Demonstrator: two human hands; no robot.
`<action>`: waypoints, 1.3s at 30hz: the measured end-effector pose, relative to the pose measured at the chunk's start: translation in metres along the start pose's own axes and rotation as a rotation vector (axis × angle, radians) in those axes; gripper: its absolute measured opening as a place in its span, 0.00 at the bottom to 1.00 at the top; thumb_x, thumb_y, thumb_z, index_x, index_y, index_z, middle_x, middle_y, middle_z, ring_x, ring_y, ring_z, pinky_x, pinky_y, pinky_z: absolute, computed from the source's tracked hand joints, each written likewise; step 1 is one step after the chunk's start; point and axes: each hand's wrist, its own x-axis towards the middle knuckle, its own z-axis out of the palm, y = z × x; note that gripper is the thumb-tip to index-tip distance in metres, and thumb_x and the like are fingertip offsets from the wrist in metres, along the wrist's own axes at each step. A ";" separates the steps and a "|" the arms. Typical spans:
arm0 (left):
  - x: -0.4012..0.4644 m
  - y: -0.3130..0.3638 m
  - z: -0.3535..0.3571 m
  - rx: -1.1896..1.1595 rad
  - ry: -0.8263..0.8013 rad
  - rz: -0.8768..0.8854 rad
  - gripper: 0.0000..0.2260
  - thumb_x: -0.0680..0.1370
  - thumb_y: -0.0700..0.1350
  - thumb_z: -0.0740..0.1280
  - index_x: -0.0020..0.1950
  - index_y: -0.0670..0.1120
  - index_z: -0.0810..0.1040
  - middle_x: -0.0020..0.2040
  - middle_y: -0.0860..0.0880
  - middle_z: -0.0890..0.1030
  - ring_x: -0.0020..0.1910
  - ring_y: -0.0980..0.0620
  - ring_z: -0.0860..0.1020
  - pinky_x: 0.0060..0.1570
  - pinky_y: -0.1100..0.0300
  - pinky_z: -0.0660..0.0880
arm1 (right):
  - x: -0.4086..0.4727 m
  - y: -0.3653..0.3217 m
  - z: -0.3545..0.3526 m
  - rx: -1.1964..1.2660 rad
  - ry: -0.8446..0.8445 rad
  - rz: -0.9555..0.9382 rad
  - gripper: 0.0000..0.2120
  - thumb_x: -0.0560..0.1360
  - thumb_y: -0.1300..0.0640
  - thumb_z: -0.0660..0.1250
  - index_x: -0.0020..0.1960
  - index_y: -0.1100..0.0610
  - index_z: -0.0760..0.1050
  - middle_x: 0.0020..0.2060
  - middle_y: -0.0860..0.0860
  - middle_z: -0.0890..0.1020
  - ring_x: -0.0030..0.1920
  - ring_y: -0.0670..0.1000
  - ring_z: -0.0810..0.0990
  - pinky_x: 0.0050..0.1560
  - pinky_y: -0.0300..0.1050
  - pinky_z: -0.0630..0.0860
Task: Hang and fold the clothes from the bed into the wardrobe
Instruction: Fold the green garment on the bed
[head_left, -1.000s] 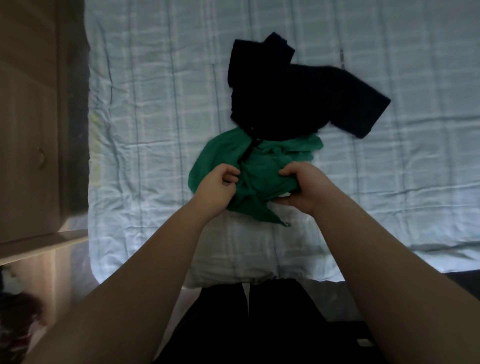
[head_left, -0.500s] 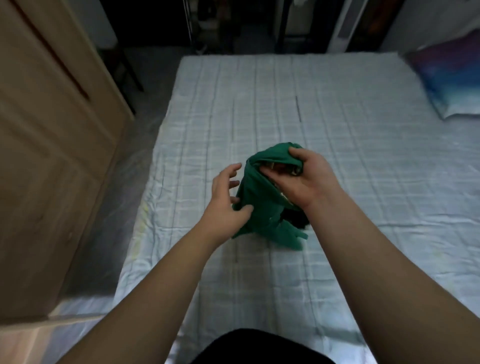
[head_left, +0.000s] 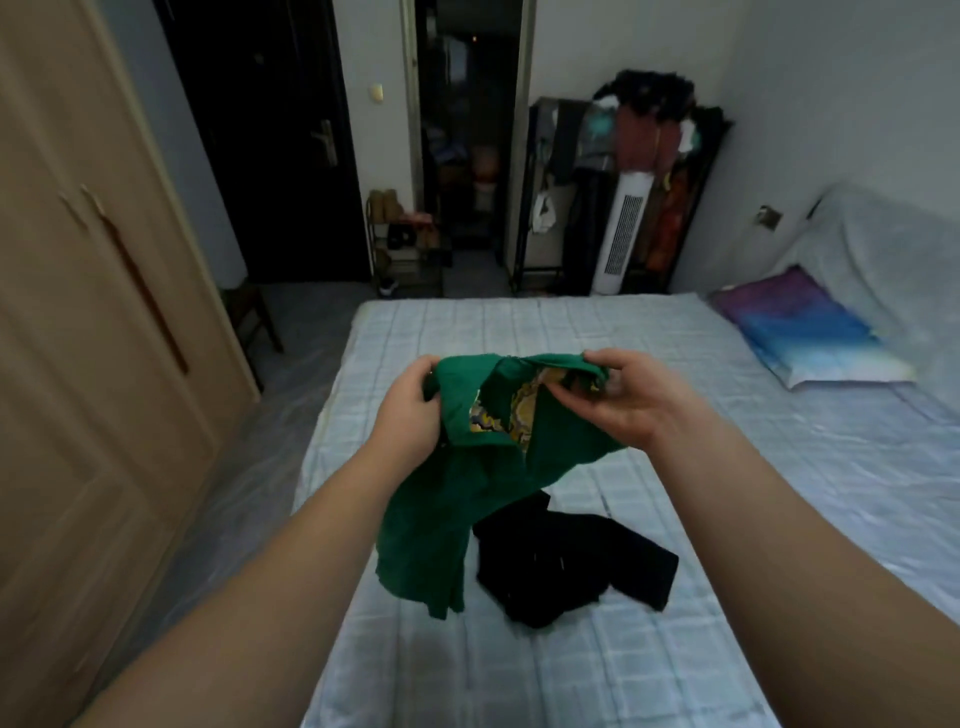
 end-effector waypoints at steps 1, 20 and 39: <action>0.005 0.006 -0.005 -0.021 -0.027 -0.012 0.09 0.77 0.36 0.69 0.53 0.48 0.79 0.45 0.53 0.83 0.45 0.55 0.81 0.39 0.70 0.76 | 0.000 -0.001 -0.001 -0.071 0.026 -0.002 0.13 0.79 0.65 0.64 0.63 0.67 0.72 0.59 0.65 0.79 0.56 0.62 0.82 0.48 0.55 0.84; 0.068 0.076 -0.040 -0.467 0.137 -0.279 0.17 0.73 0.52 0.69 0.54 0.40 0.82 0.50 0.43 0.83 0.52 0.42 0.81 0.55 0.46 0.79 | 0.028 0.055 0.003 -0.676 0.098 -0.460 0.04 0.79 0.66 0.63 0.49 0.59 0.73 0.47 0.59 0.78 0.42 0.53 0.79 0.41 0.47 0.79; 0.055 0.037 0.008 -0.420 -0.094 -0.229 0.11 0.82 0.42 0.63 0.64 0.48 0.74 0.58 0.46 0.83 0.55 0.47 0.83 0.52 0.48 0.81 | 0.054 0.039 0.039 -0.469 -0.068 -0.604 0.11 0.77 0.68 0.65 0.55 0.56 0.79 0.50 0.58 0.85 0.50 0.55 0.85 0.48 0.47 0.82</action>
